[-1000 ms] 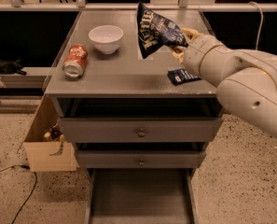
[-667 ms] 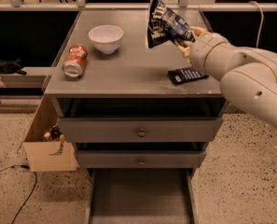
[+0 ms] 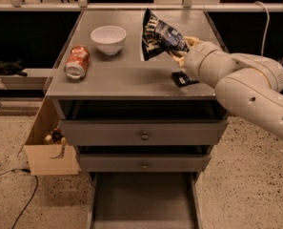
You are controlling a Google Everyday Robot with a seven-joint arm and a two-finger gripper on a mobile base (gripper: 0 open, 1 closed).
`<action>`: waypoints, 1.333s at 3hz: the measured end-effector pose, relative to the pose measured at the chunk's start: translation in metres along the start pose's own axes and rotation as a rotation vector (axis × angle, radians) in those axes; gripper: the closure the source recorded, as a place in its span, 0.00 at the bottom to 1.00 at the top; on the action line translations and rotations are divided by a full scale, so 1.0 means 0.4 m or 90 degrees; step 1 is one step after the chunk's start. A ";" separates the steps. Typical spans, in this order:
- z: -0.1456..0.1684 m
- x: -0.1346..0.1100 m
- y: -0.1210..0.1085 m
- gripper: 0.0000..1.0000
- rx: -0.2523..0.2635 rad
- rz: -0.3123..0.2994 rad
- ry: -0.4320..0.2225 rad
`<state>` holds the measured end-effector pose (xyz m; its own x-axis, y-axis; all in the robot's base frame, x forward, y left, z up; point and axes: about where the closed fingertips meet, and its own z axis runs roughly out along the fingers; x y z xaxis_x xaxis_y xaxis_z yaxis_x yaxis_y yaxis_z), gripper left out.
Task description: Pick blue chip bag from bottom drawer and place on counter
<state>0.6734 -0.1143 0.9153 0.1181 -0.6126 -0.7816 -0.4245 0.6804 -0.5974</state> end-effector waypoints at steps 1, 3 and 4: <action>0.026 0.038 0.066 1.00 -0.037 -0.018 0.030; 0.045 0.072 0.111 1.00 -0.062 -0.028 0.053; 0.045 0.072 0.111 0.82 -0.062 -0.028 0.053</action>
Offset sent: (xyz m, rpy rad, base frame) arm 0.0019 0.0350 -0.0842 -0.1197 0.1431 0.0339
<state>0.6741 -0.0947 0.8632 0.0655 -0.6745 -0.7354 -0.5059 0.6128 -0.6071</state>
